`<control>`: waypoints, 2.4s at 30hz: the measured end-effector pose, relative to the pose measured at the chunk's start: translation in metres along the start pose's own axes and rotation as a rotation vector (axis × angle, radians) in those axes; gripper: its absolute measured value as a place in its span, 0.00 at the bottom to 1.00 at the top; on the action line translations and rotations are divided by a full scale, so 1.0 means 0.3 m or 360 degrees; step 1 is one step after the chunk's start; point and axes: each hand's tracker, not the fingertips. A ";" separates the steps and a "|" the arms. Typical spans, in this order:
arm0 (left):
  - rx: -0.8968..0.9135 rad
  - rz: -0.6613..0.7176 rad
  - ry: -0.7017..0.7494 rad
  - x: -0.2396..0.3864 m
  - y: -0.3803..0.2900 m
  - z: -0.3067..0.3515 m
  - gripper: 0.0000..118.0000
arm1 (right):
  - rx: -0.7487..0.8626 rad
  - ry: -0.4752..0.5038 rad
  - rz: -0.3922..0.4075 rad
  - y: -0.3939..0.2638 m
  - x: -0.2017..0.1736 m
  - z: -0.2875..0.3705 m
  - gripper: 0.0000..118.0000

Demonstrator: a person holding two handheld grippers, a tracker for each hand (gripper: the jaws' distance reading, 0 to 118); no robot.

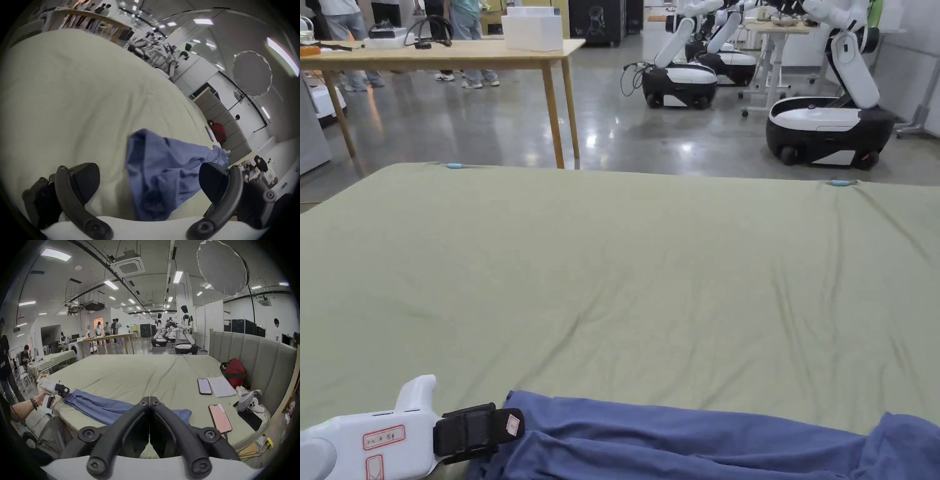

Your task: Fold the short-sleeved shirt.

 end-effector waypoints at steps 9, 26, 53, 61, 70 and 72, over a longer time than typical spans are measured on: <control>-0.0054 -0.0129 -0.0091 0.099 -0.035 -0.121 0.69 | -0.0032 0.0013 -0.0018 -0.010 -0.013 -0.022 0.00; 0.0277 0.0030 0.0353 -0.117 0.077 0.239 0.07 | -0.0048 0.0022 -0.0065 -0.021 0.024 -0.040 0.00; -0.0285 -0.0050 -0.0107 0.497 -0.099 -0.324 0.85 | -0.0077 -0.0012 -0.0068 -0.055 0.037 0.036 0.00; -0.0266 -0.0151 -0.0275 0.588 -0.087 -0.304 1.00 | -0.0102 -0.0061 -0.0128 -0.079 0.074 0.043 0.00; 0.0205 -0.0191 -0.0063 0.440 0.035 0.127 0.00 | -0.0103 -0.0019 -0.0141 -0.078 0.074 0.020 0.00; 0.0242 -0.0182 -0.0002 0.389 0.010 0.187 0.00 | -0.0102 -0.0002 -0.0139 -0.078 0.067 0.012 0.00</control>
